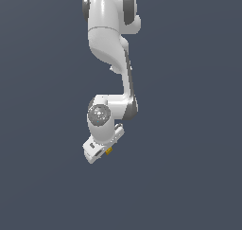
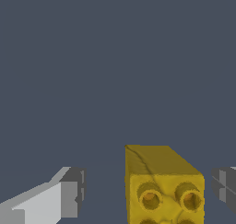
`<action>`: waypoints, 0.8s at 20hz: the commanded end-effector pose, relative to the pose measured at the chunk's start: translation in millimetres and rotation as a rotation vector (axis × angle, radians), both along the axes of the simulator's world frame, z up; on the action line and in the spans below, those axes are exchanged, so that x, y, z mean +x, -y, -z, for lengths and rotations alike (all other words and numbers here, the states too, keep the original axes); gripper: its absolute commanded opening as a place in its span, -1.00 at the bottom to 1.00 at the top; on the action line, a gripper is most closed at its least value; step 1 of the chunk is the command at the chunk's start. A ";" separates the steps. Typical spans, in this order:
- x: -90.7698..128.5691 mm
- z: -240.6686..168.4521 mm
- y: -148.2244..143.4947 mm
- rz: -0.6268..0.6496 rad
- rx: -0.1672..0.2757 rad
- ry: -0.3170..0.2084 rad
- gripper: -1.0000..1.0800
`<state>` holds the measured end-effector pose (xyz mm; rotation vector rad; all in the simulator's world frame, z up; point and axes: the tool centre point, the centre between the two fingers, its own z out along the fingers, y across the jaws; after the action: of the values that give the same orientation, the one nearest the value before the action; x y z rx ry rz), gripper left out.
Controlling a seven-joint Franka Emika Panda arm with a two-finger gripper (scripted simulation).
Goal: Pick up the object and move it to a goal position.
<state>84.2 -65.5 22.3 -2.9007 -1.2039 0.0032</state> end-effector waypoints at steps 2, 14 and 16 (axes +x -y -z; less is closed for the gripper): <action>1.7 0.3 0.1 0.000 0.000 0.002 0.92; 1.6 0.1 0.2 0.000 0.000 0.002 -1.00; 2.2 -3.2 1.0 0.006 0.000 0.003 -1.00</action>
<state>85.6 -65.8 23.0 -2.9027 -1.2001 0.0018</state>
